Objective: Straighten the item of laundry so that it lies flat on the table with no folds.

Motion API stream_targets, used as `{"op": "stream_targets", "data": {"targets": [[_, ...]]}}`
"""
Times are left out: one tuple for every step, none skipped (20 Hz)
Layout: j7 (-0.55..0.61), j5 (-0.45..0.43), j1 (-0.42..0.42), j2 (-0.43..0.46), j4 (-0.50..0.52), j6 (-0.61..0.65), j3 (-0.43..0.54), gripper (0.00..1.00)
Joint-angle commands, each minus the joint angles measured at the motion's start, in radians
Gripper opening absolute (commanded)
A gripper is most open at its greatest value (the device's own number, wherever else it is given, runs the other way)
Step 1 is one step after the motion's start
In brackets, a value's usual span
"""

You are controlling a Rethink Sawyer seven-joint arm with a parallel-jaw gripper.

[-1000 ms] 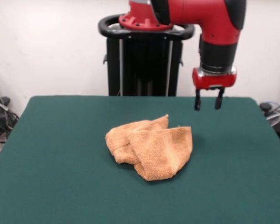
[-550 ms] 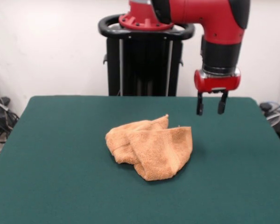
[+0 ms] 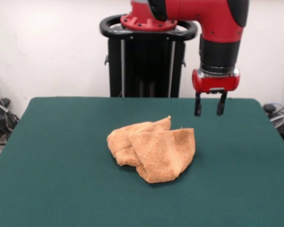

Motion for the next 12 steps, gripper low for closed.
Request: {"op": "stream_targets", "data": {"targets": [[0.080,-0.033,-0.034,0.002,-0.002,0.089,0.069,1.00],[0.076,-0.036,-0.032,-0.006,0.004,0.098,0.068,1.00],[0.070,-0.035,-0.035,-0.009,-0.002,0.113,0.066,1.00],[0.071,-0.035,-0.034,-0.018,0.004,0.120,0.065,1.00],[0.072,-0.034,-0.032,-0.023,0.005,0.125,0.063,1.00],[0.073,-0.033,-0.030,-0.028,0.007,0.130,0.062,1.00],[0.074,-0.030,-0.030,-0.012,-0.010,0.133,0.060,1.00],[0.078,-0.029,-0.029,-0.012,-0.008,0.130,0.061,1.00],[0.081,-0.030,-0.028,-0.016,-0.001,0.125,0.061,1.00],[0.086,-0.029,-0.026,-0.015,0.004,0.118,0.062,1.00],[0.090,-0.031,-0.029,-0.014,0.013,0.105,0.063,1.00],[0.092,-0.033,-0.027,-0.010,0.014,0.095,0.062,1.00]]}}
